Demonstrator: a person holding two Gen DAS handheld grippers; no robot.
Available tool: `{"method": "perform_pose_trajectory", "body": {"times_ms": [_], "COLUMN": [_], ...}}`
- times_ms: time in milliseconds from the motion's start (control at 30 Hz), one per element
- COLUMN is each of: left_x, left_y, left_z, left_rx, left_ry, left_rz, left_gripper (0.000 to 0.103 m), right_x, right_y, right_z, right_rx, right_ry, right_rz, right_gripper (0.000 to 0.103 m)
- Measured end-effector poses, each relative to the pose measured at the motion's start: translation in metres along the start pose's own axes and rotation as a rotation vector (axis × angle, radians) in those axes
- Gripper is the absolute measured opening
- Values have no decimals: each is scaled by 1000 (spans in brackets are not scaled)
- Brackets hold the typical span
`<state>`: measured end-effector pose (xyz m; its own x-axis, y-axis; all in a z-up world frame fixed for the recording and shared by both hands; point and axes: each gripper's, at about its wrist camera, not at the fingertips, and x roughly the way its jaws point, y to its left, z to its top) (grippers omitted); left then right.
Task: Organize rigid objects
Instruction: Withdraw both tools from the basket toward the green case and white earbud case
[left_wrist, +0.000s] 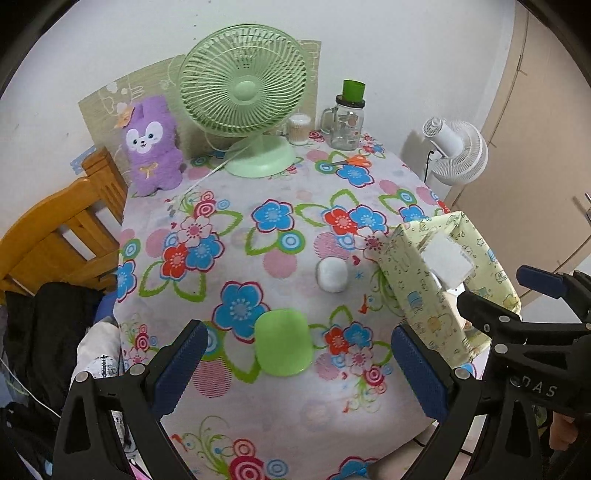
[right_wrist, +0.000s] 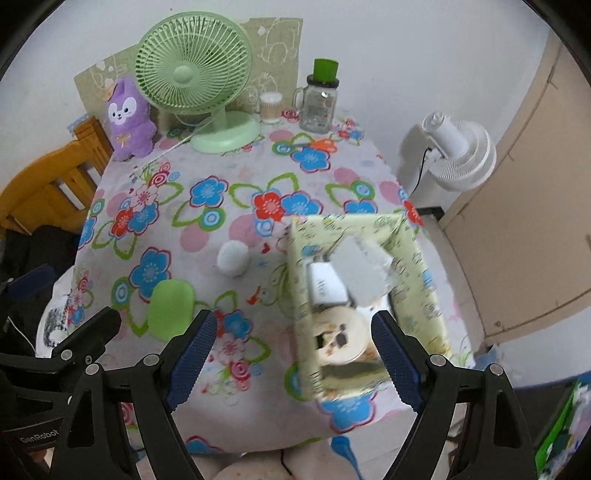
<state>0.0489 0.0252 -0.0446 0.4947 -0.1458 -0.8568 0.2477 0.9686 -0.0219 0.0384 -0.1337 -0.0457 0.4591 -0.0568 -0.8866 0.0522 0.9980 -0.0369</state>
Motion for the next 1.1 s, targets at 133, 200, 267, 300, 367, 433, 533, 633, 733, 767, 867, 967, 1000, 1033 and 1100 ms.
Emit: {"method": "perform_pose_trajectory", "body": {"times_ms": [133,200,267,300,367,433,533,633,733,767,867,967,1000,1033,1100], "left_x": [-4,-6,-7,-8,-8,-7,-5,-2,1,1,6,13,16,18,25], "left_y": [18,27,36,40,48,57,69,77,79,81,83,83,82,82,81], "left_z": [-7,-10,-13,-14,-17,-19,-23,-24,-24,-23,-21,-18,-17,-16,-13], "left_rx": [10,14,17,20,26,27,18,14,18,17,13,12,11,10,1], "left_ry": [-2,-4,-4,-5,-8,-4,5,16,22,24,32,42,48,52,65], "left_rz": [-14,-20,-26,-27,-27,-24,-34,-47,-48,-49,-55,-56,-56,-55,-54], "left_gripper": [101,101,101,101,101,101,101,101,101,101,101,101,101,101,101], "right_x": [-3,-3,-4,-4,-4,-4,-4,-4,-2,-1,5,12,14,17,23], "right_y": [19,27,37,42,51,59,69,76,80,81,81,81,80,79,77], "right_z": [-5,-7,-10,-11,-13,-14,-16,-17,-17,-16,-13,-9,-8,-6,-2], "right_rx": [18,30,41,42,46,52,55,52,58,61,67,66,65,63,58], "right_ry": [-2,3,4,5,11,18,22,22,23,26,34,36,36,37,44], "right_rz": [2,10,10,10,12,16,15,3,-6,-4,5,0,-2,0,6], "right_gripper": [87,87,87,87,87,87,87,87,87,87,87,87,87,87,87]}}
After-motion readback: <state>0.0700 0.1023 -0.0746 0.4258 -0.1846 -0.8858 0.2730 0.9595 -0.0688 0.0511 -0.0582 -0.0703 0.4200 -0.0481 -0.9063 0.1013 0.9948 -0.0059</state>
